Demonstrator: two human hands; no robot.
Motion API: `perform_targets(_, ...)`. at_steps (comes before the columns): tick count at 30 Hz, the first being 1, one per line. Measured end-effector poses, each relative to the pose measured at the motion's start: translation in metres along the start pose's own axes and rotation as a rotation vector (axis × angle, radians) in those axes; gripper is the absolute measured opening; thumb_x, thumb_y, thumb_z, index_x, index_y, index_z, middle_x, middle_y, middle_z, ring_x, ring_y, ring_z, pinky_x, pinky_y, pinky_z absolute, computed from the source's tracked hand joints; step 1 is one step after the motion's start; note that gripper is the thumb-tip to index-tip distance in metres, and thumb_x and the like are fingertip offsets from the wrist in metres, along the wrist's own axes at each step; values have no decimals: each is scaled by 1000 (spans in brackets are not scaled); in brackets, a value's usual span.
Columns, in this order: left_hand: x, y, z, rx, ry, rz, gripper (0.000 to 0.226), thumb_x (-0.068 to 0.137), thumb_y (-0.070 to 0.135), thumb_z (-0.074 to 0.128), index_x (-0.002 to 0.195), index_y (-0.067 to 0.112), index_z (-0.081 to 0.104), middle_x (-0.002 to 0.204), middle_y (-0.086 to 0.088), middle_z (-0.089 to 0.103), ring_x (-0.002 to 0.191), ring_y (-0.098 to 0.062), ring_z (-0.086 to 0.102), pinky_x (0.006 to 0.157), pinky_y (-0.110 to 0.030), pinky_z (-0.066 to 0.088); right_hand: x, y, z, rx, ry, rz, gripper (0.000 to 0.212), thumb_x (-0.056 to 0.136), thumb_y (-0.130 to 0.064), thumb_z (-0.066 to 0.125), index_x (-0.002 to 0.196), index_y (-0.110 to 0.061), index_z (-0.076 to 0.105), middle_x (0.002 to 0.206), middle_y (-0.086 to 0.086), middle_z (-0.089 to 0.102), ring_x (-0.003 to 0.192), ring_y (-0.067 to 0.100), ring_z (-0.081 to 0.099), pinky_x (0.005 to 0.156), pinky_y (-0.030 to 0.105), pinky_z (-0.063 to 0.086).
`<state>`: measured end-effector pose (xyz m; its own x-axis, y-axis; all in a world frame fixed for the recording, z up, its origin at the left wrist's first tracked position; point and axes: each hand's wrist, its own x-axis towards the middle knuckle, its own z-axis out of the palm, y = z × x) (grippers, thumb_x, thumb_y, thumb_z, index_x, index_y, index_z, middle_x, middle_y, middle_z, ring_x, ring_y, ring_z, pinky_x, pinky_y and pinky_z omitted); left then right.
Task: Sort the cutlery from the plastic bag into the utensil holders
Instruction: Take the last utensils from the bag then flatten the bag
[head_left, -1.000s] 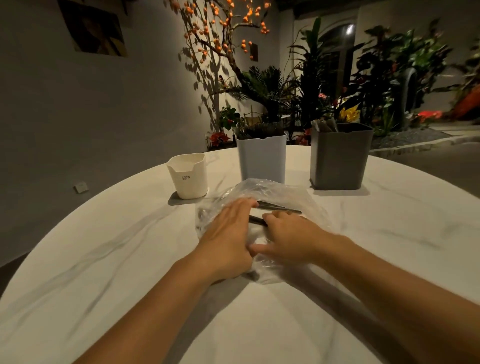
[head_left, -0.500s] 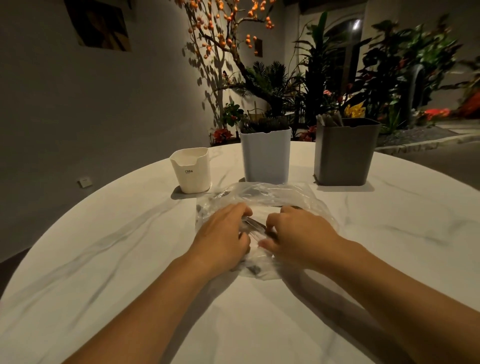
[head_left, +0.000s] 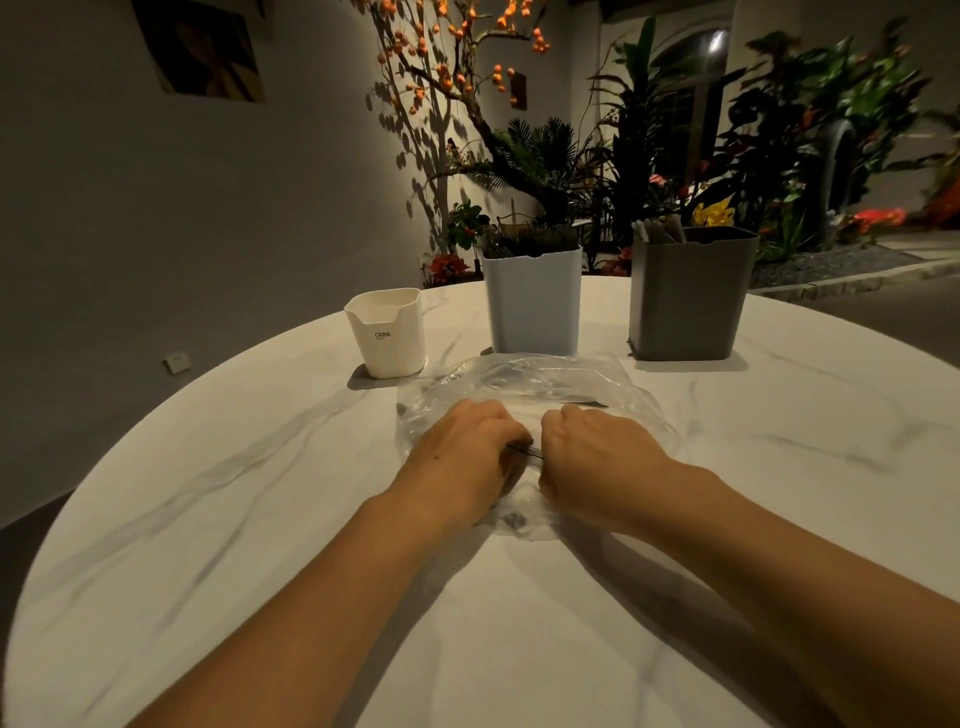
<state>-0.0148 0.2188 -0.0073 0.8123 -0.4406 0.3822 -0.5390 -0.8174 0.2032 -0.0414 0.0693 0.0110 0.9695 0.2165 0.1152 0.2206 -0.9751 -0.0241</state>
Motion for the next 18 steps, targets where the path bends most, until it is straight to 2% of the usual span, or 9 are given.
perform_targets(3,0,0,3,27,5,38,25,96,26,66,120,30,66,114,12,54,104,-8,43,92,-30,48,-1,2,-3,-8,18,-2,31,99,-34,58,119,-16,43,104,2,59,86,16,53,78,28,47)
perform_targets(6,0,-1,5,30,-6,57,25,96,25,65,121,28,64,115,11,54,105,-8,44,95,-30,47,-2,5,-7,35,47,-11,28,98,-32,60,115,-17,43,93,0,53,81,18,52,71,29,42)
perform_targets(9,2,-2,4,5,-9,29,20,99,26,61,118,25,66,114,6,60,108,-13,49,99,-35,46,-2,7,-10,139,60,-36,26,98,-31,60,119,-21,49,104,1,60,86,16,53,77,27,48)
perform_targets(12,3,0,0,30,-26,0,23,100,26,60,121,23,66,115,4,62,110,-14,50,100,-34,45,-3,8,-11,211,41,-69,28,99,-34,58,123,-23,49,111,1,63,88,15,55,79,27,50)
perform_targets(16,2,-3,-3,66,-3,-32,15,99,20,59,108,21,72,103,3,63,99,-16,54,91,-36,49,-3,13,-14,339,-69,-58,42,92,-36,68,129,-25,51,118,1,63,98,19,60,91,33,56)
perform_targets(18,2,-5,-4,29,28,-35,19,100,17,55,104,19,74,99,2,65,96,-17,55,89,-37,49,-1,18,-16,369,-74,-46,39,92,-36,68,127,-26,54,119,2,64,100,20,60,93,34,55)
